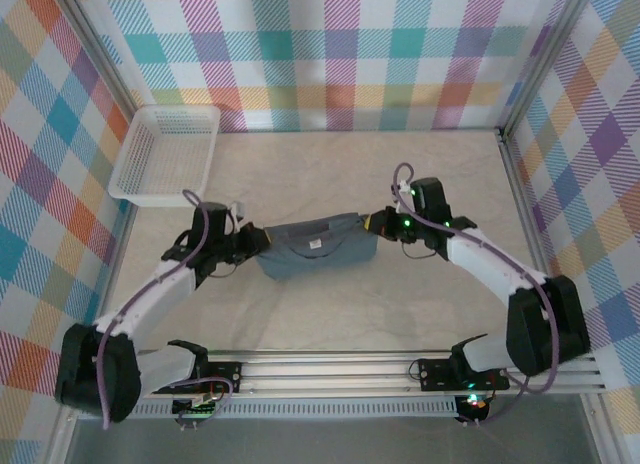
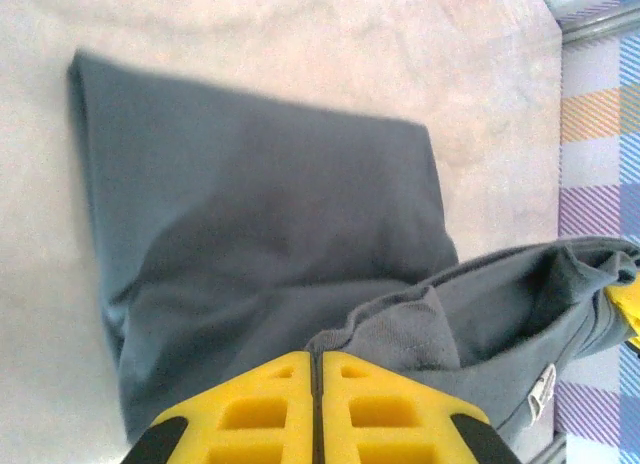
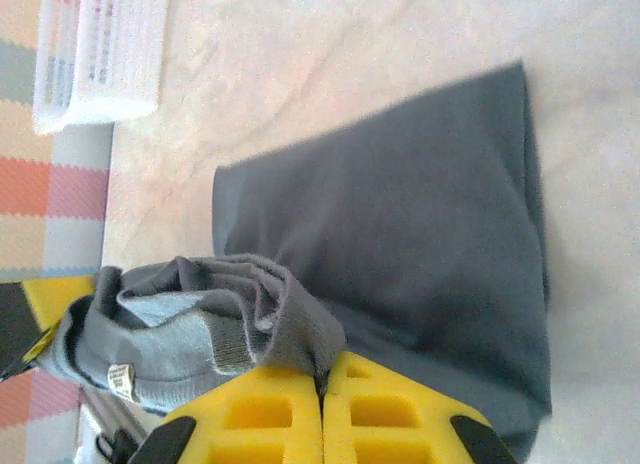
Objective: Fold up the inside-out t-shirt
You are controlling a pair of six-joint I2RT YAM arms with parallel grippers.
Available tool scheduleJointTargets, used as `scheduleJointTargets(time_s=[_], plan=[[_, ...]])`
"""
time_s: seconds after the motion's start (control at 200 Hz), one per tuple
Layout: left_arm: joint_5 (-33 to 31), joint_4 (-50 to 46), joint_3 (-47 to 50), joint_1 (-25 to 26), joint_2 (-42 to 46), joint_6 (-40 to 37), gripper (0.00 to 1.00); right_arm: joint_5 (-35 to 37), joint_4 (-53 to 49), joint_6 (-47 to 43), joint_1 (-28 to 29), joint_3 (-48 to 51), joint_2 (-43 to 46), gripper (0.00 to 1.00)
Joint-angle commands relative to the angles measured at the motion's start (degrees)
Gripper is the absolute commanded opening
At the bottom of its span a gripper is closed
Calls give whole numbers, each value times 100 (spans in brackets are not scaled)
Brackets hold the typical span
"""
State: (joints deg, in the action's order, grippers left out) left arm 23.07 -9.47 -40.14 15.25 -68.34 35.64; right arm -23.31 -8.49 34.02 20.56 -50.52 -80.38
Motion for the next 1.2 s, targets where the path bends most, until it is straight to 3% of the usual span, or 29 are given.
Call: scheduleJointTargets(time_s=[0.0, 0.095, 0.18, 0.295, 0.38, 0.465, 0.535, 0.635, 0.79, 0.92, 1.09, 1.195], plan=[[-615, 99, -661, -13, -1060, -465, 0, 420, 104, -26, -52, -542, -793, 0], [-1155, 252, -1081, -88, -2032, -444, 0, 375, 94, -40, -53, -1137, -1659, 0], [-978, 857, -1267, -231, -2745, -356, 0, 376, 193, -54, -52, -1468, -2350, 0], [-1242, 989, -1563, -245, -3289, -434, 1, 130, 1, -254, -60, -1962, -3073, 2], [-1238, 1133, -1617, -338, -3324, -454, 22, 111, -268, -407, -74, -2191, -3098, 18], [-1120, 1197, -1585, -433, -3008, -457, 42, 257, -434, -409, -148, -2160, -2712, 48], [-1176, 885, -1584, -478, -2570, -530, 59, 454, -595, -382, -199, -2001, -2223, 57], [-1276, 83, -1435, -487, -1841, -594, 75, 763, -606, -280, -201, -1404, -1417, 64], [-1084, -781, -546, -479, -978, -1, 74, 703, -413, 239, -192, -233, -287, 65], [-237, -182, 148, -434, -878, 398, 71, 1025, -659, 714, -192, 385, 484, 65], [675, 763, -252, 257, -1765, 512, 69, 1261, -854, 843, -230, 649, 881, 66], [786, 1201, -969, 919, -2760, 751, 56, 1165, -1004, 893, -329, 577, 933, 66]])
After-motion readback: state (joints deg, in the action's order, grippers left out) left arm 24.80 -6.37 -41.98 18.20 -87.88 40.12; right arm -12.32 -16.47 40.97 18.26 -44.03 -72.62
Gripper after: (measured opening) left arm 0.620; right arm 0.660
